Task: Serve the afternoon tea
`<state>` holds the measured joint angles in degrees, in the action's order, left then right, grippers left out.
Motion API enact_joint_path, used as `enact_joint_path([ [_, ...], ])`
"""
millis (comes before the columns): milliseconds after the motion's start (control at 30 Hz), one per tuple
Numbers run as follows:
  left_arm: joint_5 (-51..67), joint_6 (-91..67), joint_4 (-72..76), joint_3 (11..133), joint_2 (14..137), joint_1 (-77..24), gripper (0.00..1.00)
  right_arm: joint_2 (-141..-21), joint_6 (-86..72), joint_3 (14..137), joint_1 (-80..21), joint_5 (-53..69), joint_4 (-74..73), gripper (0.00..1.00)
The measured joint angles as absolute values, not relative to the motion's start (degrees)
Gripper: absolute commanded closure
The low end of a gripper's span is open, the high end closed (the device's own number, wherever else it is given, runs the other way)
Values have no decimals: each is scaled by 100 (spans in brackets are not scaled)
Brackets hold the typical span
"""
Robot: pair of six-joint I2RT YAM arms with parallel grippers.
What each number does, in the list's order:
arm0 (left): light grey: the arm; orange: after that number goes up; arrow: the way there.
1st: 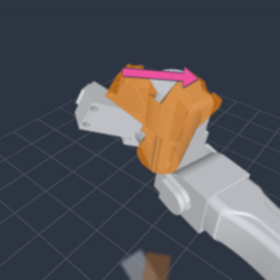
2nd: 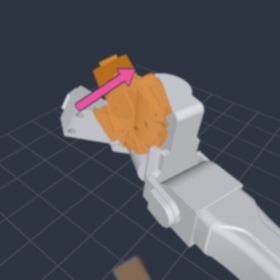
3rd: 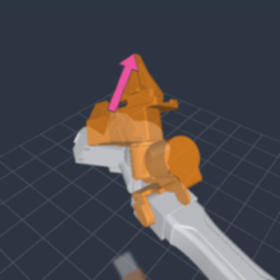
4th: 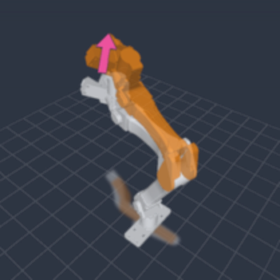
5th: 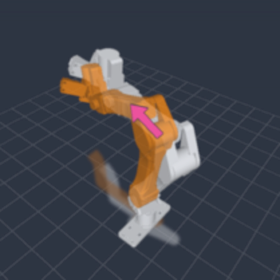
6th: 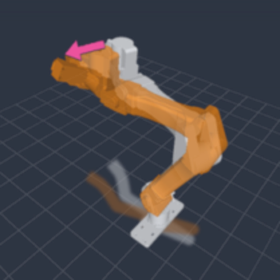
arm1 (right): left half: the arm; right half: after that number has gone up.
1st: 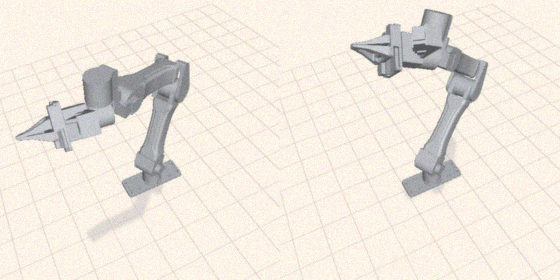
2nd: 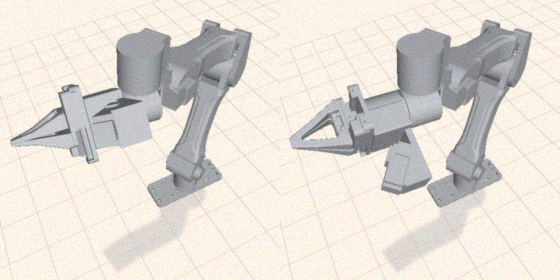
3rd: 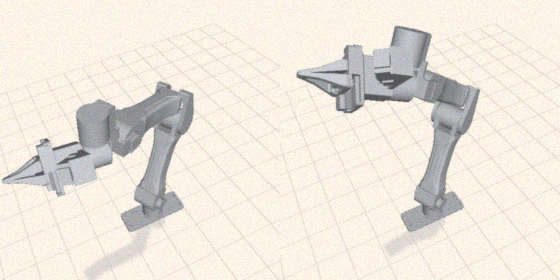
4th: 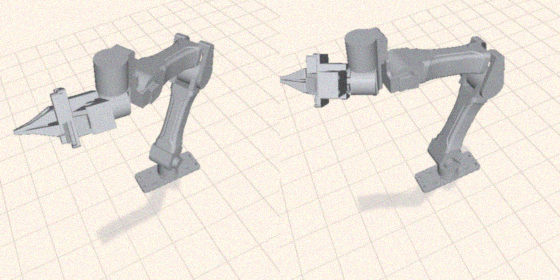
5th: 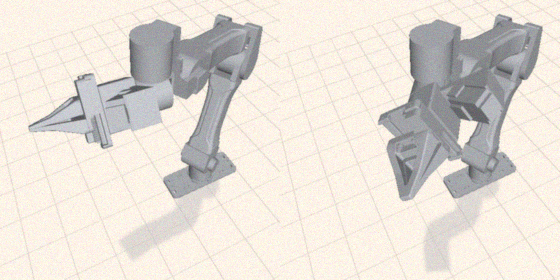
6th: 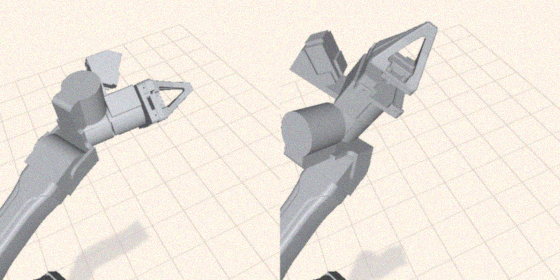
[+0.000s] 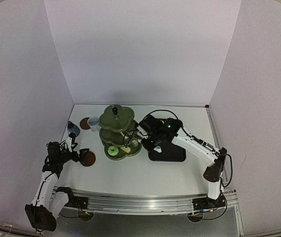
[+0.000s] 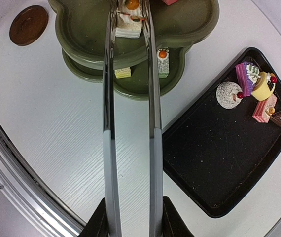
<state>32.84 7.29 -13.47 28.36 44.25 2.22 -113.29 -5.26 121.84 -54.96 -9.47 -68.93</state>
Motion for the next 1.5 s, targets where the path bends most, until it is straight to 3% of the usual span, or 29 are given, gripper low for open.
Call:
enact_joint_path([
  [733, 3284, 749, -1347, 2834, 4425, 220, 0, -11288, -601, 12187, -5496, -1035, -6890, 70],
  [1500, 3284, 745, -1347, 2834, 4427, 221, 0, -9359, -1434, 10314, -5250, -1463, -6753, 71],
])
